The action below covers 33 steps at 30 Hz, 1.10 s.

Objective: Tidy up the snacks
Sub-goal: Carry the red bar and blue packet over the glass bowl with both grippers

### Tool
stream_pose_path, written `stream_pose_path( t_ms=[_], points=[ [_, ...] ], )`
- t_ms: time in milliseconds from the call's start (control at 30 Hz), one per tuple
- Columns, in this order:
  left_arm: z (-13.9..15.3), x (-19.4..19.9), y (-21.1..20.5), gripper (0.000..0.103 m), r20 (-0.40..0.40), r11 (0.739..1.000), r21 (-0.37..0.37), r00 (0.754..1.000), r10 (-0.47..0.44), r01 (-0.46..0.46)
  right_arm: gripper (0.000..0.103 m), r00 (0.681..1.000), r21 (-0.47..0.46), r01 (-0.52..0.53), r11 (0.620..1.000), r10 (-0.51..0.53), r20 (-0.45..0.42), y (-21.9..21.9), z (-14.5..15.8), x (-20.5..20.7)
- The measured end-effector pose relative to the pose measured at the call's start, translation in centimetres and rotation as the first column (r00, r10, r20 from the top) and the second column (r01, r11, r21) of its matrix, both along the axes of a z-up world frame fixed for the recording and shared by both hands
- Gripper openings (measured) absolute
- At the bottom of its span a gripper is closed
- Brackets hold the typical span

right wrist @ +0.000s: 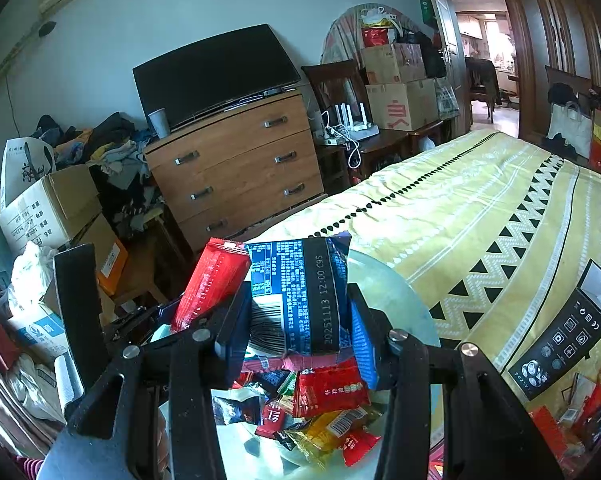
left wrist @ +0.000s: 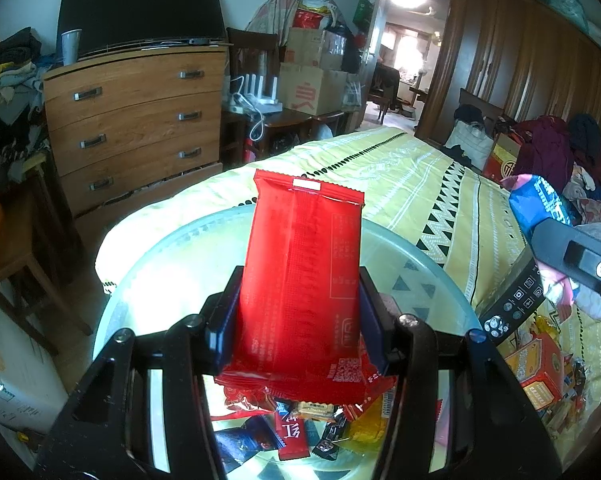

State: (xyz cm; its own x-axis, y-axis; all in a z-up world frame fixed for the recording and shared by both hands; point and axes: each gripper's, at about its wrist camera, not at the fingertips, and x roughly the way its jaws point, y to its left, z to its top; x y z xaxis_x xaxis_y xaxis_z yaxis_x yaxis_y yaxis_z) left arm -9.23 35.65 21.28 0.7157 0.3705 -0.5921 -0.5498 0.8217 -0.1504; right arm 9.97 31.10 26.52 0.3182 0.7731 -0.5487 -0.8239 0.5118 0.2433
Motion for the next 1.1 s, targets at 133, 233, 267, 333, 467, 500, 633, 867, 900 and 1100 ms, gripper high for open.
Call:
stream_pose_path(
  t_ms=[133, 233, 267, 333, 467, 500, 633, 867, 900, 1100],
  points=[
    [0.02, 0.01, 0.13, 0.052, 0.0, 1.0, 0.0, 1.0, 0.0, 0.0, 0.048, 1.0, 0.0, 0.0, 1.0, 0.0, 0.0, -0.02, -0.01, 0.0],
    [0.01, 0.0, 0.15, 0.052, -0.001, 1.0, 0.0, 1.0, 0.0, 0.0, 0.049, 1.0, -0.001, 0.0, 1.0, 0.0, 0.0, -0.01, 0.0, -0.01],
    [0.01, -0.02, 0.13, 0.052, -0.001, 1.0, 0.0, 1.0, 0.0, 0.0, 0.049, 1.0, -0.001, 0.0, 1.0, 0.0, 0.0, -0.02, 0.0, -0.01],
    [-0.02, -0.1, 0.02, 0.052, -0.002, 1.0, 0.001, 1.0, 0.0, 0.0, 0.048, 1.0, 0.0, 0.0, 1.0, 0.0, 0.0, -0.03, -0.01, -0.01],
    [0.0, -0.05, 0.21, 0.052, -0.002, 1.0, -0.003, 1.0, 0.001, -0.001, 0.048, 1.0, -0.001, -0.001, 1.0, 0.001, -0.001, -0.03, 0.01, 0.0],
    [-0.05, -0.11, 0.14, 0.052, -0.003, 1.0, -0.003, 1.0, 0.002, -0.002, 0.048, 1.0, -0.001, -0.001, 1.0, 0.001, -0.001, -0.03, 0.01, 0.0],
    [-0.39, -0.31, -0.21, 0.052, -0.01, 1.0, -0.002, 1.0, 0.001, -0.001, 0.048, 1.0, -0.001, -0.001, 1.0, 0.001, -0.002, -0.02, 0.02, 0.0],
    [-0.43, 0.16, 0.24, 0.052, -0.018, 1.0, -0.004, 1.0, -0.002, 0.002, 0.049, 1.0, -0.001, 0.002, 1.0, -0.002, -0.013, -0.06, -0.62, -0.03],
    [-0.43, 0.17, 0.26, 0.052, -0.018, 1.0, -0.005, 1.0, -0.002, 0.002, 0.048, 1.0, -0.001, 0.001, 1.0, -0.001, -0.013, -0.05, -0.62, -0.02],
    [-0.51, 0.48, 0.44, 0.052, -0.023, 1.0, -0.005, 1.0, -0.004, 0.004, 0.049, 1.0, -0.001, 0.002, 1.0, -0.002, -0.019, 0.03, -0.87, 0.04]
  ],
)
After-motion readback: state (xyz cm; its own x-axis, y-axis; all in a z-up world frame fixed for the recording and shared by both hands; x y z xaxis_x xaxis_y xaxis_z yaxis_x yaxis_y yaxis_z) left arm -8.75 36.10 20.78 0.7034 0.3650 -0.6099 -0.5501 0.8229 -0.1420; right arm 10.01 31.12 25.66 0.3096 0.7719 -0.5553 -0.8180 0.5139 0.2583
